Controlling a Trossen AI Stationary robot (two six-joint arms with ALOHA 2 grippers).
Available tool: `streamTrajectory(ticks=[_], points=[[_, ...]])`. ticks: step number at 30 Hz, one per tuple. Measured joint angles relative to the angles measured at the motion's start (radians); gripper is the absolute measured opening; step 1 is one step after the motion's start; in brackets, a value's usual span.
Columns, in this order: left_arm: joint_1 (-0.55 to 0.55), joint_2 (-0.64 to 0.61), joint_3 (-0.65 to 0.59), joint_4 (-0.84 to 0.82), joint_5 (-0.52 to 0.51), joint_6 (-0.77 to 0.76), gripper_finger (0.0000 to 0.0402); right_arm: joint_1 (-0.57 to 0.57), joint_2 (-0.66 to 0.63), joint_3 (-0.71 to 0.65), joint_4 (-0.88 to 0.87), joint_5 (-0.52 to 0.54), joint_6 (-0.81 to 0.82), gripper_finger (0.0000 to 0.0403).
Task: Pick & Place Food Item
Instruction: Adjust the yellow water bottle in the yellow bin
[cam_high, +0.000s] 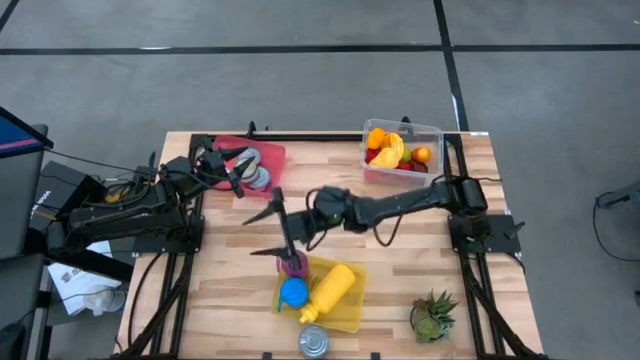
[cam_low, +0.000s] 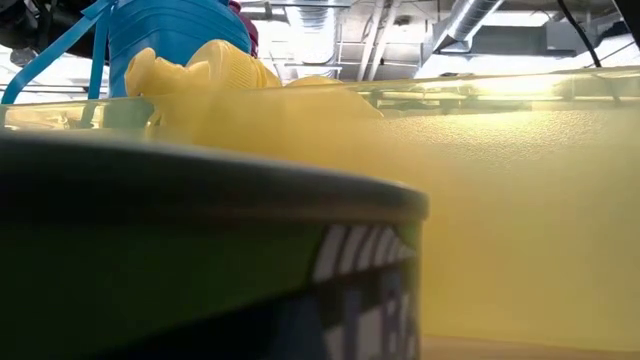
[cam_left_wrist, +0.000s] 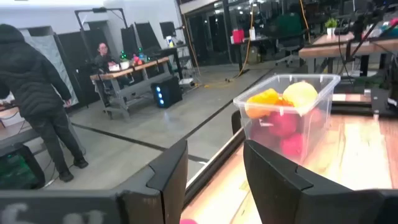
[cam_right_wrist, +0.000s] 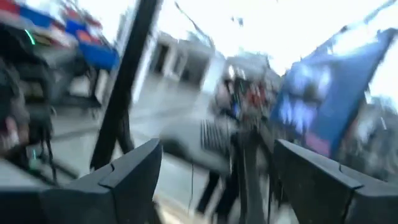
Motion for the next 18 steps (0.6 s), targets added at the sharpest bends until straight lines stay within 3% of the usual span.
streamTrajectory(ticks=[6, 11, 18], points=[[0.0, 0.0, 0.0, -0.038, 0.0, 0.0, 0.0149, 0.062, -0.115, -0.328, -0.075, 0.254, 0.103, 0.0299], [0.0, 0.0, 0.0, -0.039, 0.0, 0.0, 0.0149, 0.167, -0.291, -0.427, -0.458, 0.488, 0.202, 0.0299], [0.0, 0.009, 0.0, -0.034, 0.0, 0.0, 0.0149, 0.31, -0.358, -0.423, -0.944, 0.508, 0.469, 0.0299]])
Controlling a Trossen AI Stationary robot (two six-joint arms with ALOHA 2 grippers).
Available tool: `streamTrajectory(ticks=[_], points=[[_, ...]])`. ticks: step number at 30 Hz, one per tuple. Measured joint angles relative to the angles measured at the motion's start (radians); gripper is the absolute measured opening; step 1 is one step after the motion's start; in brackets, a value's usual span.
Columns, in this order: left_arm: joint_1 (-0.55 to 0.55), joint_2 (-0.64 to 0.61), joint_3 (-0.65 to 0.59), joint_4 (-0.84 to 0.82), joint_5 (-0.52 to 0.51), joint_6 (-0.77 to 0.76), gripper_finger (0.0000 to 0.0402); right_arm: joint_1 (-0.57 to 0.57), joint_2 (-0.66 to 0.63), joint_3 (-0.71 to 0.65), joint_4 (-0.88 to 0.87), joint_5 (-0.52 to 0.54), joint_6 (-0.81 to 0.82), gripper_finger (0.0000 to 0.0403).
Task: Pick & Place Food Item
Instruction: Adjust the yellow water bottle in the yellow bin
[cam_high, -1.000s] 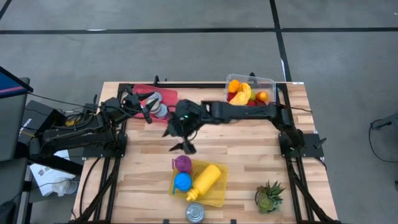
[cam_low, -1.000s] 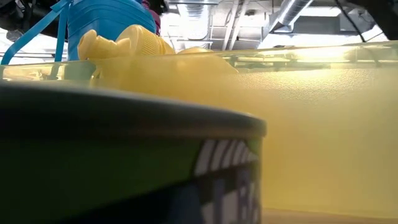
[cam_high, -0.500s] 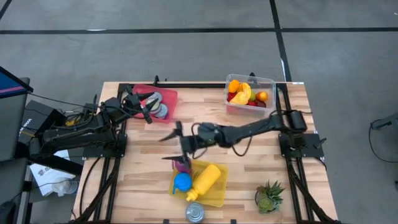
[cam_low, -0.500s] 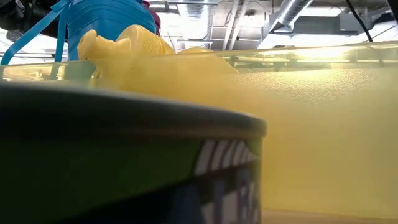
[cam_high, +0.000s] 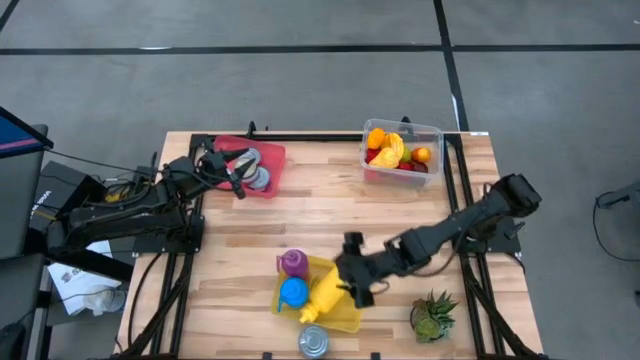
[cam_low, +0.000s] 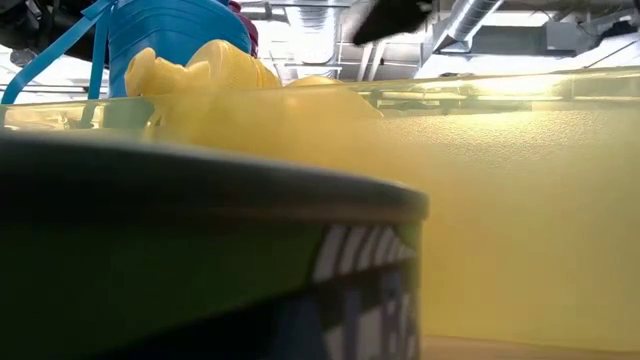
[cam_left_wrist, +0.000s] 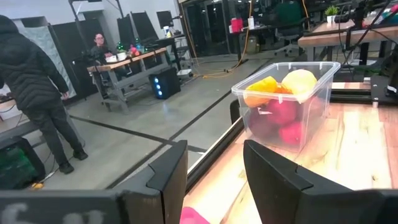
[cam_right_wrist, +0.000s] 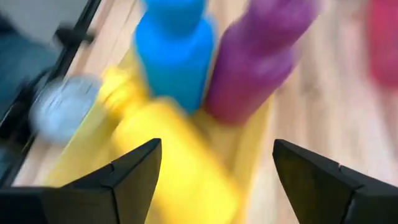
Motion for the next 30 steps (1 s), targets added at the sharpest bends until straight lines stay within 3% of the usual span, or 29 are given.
streamTrajectory(ticks=[9, 15, 20, 30], points=[[0.0, 0.034, 0.0, 0.008, 0.0, -0.003, 0.0149, 0.108, 0.0, 0.0, -0.155, -0.011, 0.119, 0.0304], [0.0, 0.055, 0.0, 0.014, 0.0, -0.003, 0.0149, 0.107, 0.052, 0.02, -0.177, -0.031, 0.114, 0.0346], [0.0, 0.059, 0.0, 0.024, 0.0, -0.007, 0.0154, 0.082, 0.152, 0.098, -0.242, -0.107, 0.082, 0.0395], [0.0, 0.058, 0.0, 0.025, -0.008, -0.007, 0.019, 0.074, 0.355, 0.356, -0.44, -0.099, -0.133, 0.0395]])
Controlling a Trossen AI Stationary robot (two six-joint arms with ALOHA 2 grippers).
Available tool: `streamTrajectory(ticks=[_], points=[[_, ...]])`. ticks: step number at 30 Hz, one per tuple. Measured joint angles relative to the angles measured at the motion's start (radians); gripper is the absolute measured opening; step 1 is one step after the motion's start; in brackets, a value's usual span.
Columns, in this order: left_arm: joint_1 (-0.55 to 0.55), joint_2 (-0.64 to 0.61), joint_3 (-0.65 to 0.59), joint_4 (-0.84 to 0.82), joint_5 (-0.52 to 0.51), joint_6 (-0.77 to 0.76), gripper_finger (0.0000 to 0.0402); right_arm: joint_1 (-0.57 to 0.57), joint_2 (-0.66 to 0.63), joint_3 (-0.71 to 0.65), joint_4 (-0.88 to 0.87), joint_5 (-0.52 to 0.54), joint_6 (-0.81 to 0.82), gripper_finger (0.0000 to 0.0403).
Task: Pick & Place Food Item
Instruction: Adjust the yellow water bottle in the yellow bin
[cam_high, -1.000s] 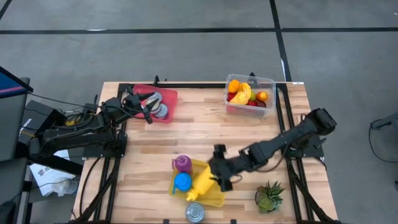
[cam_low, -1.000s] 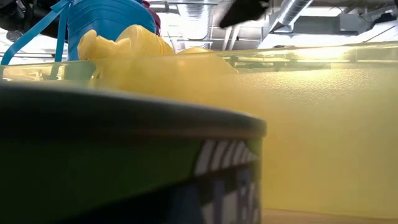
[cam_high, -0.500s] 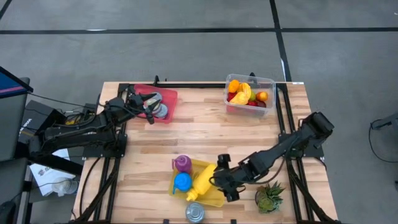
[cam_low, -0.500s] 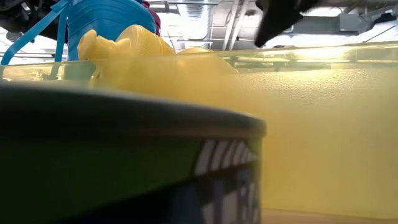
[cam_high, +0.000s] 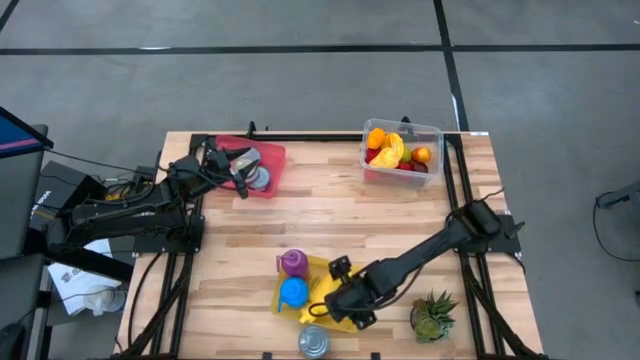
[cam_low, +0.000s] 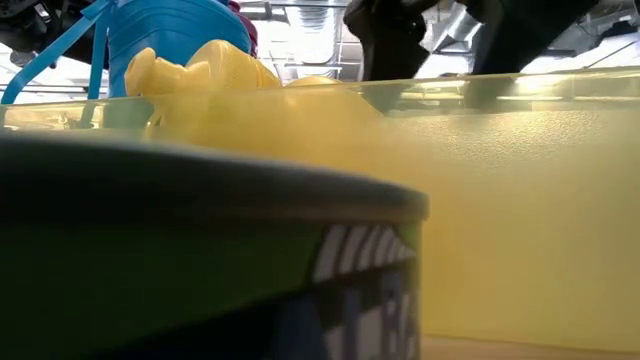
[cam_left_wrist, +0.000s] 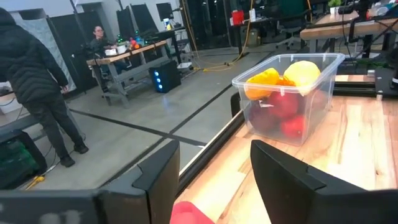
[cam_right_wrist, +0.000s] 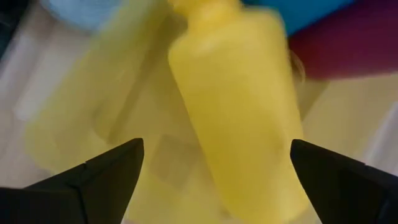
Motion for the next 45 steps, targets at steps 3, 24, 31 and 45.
streamTrajectory(ticks=[3, 24, 31, 45], points=[[0.0, 0.0, 0.0, 0.003, -0.013, 0.0, 0.0199, -0.008, 0.045, 0.027, -0.017, 0.018, -0.025, 0.0399], [0.0, 0.0, 0.0, 0.001, -0.016, 0.004, 0.0217, -0.046, 0.062, 0.039, -0.021, -0.038, -0.056, 0.04], [0.0, 0.0, 0.0, -0.002, -0.015, 0.005, 0.0217, -0.059, 0.127, 0.041, -0.021, -0.065, -0.046, 0.04], [0.0, 0.0, 0.0, -0.002, -0.015, 0.006, 0.0214, -0.047, 0.14, 0.038, -0.04, -0.023, 0.01, 0.0261]])
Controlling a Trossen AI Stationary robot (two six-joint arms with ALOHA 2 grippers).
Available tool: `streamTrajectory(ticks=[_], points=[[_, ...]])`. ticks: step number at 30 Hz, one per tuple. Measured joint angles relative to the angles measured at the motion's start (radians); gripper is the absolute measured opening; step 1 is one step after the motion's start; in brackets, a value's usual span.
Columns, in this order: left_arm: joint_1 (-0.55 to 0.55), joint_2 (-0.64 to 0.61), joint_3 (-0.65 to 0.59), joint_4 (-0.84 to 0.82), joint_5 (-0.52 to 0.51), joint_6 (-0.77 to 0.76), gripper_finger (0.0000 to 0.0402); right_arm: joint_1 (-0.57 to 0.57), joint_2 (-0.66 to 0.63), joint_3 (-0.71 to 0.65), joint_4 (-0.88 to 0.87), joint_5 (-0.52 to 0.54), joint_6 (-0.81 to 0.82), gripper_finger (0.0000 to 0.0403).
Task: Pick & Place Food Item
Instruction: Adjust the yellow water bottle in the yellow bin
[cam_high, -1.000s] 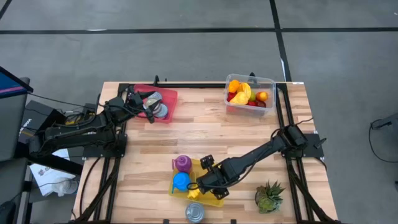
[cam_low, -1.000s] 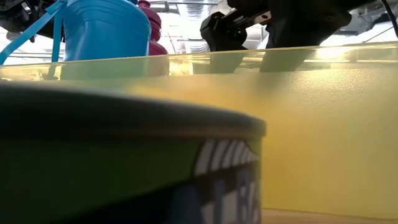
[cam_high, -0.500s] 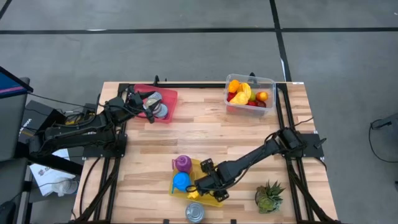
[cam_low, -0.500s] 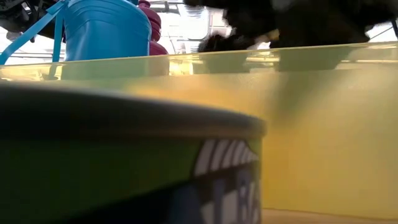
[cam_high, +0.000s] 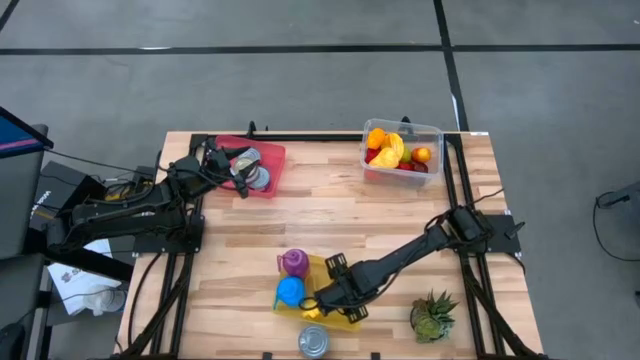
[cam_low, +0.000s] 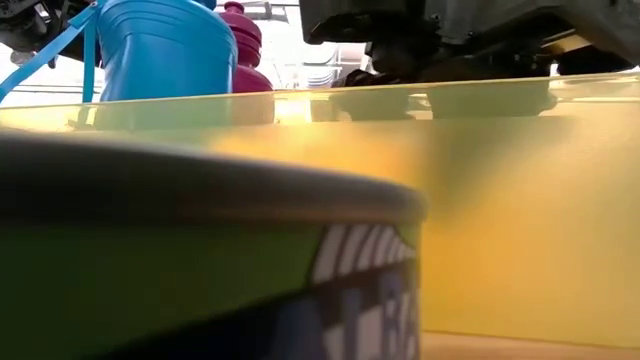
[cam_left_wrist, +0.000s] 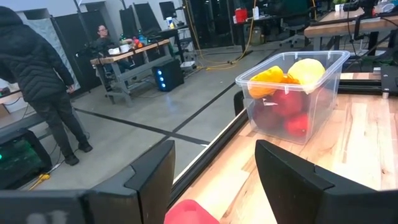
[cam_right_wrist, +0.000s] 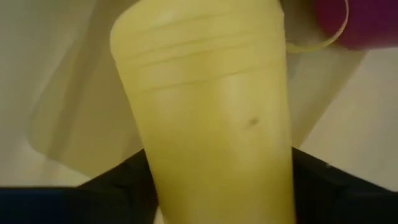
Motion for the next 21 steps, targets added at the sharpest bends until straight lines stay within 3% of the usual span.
streamTrajectory(ticks=[5, 9, 21], points=[[0.0, 0.0, 0.0, -0.001, 0.0, 0.0, 0.0214, 0.013, -0.001, 0.001, -0.016, 0.003, 0.048, 0.0173], [0.0, 0.0, 0.0, 0.0, 0.0, 0.0, 0.0215, 0.021, -0.012, 0.002, -0.054, 0.004, 0.103, 0.013], [0.0, 0.0, 0.0, 0.0, 0.001, 0.0, 0.0215, 0.058, -0.012, 0.07, -0.119, 0.057, 0.158, 0.012]])
